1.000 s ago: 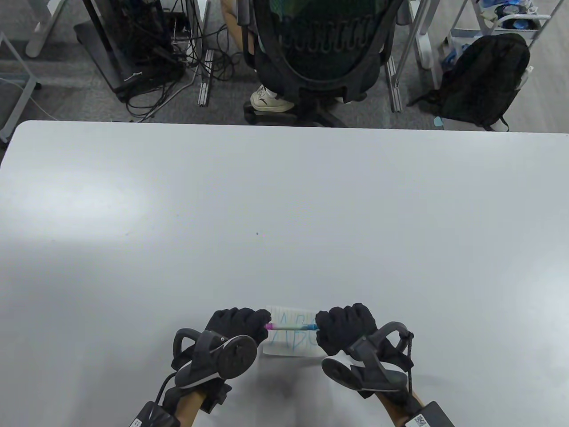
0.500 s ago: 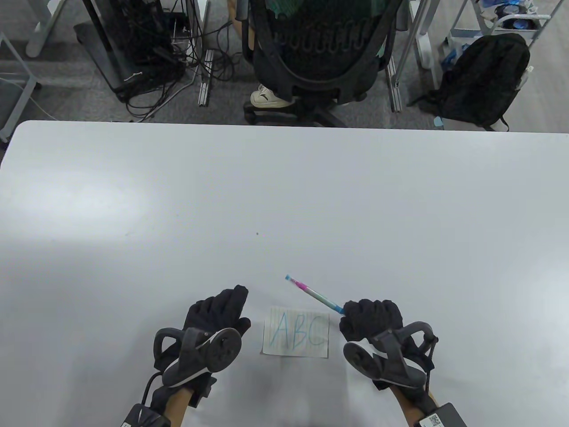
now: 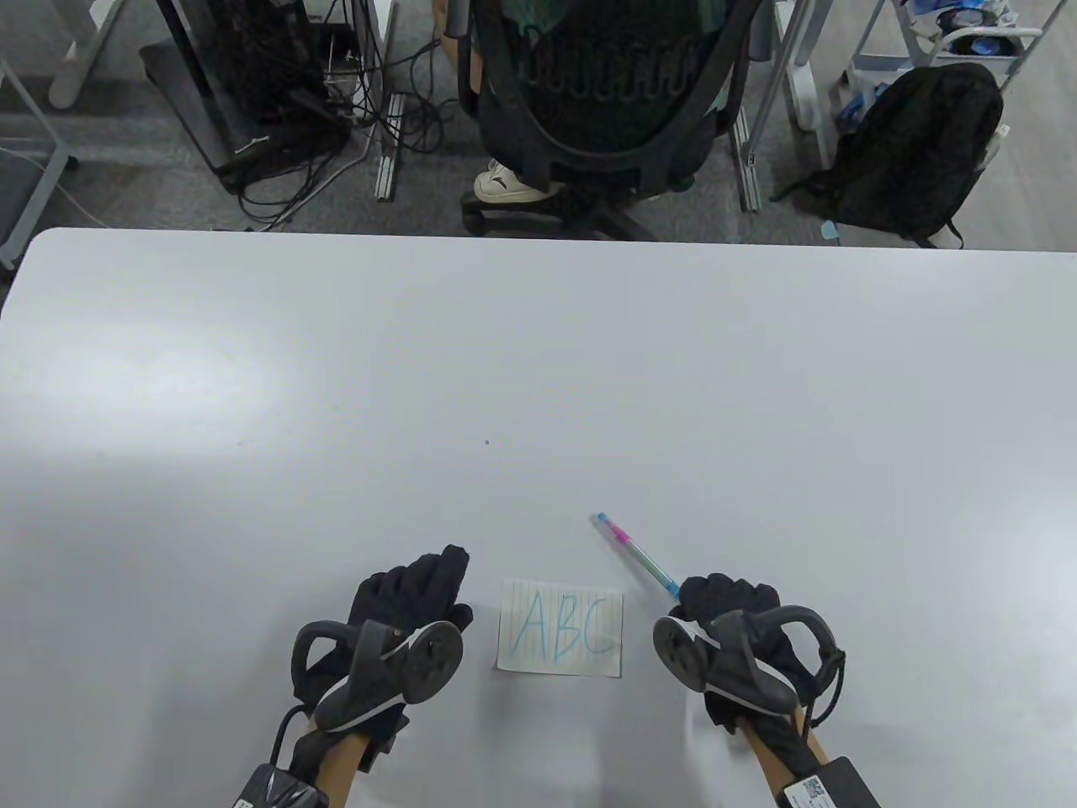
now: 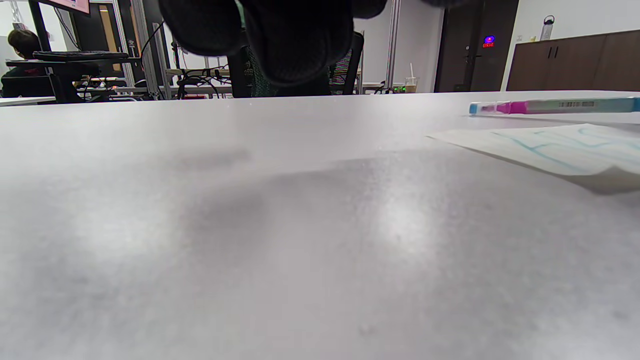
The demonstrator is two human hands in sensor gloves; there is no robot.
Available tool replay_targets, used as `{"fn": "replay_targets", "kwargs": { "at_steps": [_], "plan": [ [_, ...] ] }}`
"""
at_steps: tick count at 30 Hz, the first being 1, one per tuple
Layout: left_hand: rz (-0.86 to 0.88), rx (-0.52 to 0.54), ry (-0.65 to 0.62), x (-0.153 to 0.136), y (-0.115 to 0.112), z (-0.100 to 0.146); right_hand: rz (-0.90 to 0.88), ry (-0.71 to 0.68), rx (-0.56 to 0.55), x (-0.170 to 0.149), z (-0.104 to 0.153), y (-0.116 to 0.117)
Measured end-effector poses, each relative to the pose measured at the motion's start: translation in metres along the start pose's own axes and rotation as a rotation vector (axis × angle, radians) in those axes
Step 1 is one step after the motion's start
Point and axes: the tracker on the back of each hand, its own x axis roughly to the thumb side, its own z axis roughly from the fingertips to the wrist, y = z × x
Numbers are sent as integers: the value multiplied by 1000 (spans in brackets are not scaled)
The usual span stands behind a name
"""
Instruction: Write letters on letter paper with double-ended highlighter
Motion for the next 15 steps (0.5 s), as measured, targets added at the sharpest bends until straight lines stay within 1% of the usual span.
{"fn": "replay_targets", "kwargs": {
  "at_steps": [6,9,15],
  "plan": [
    [-10,-12,2,0,1,0,32,-14,39,4,-2,3],
    [-15,-18,4,0,2,0,51,-19,38,4,-2,2],
    [-15,-22,7,0,2,1,15,-3,28,0,1,0]
  ]
}}
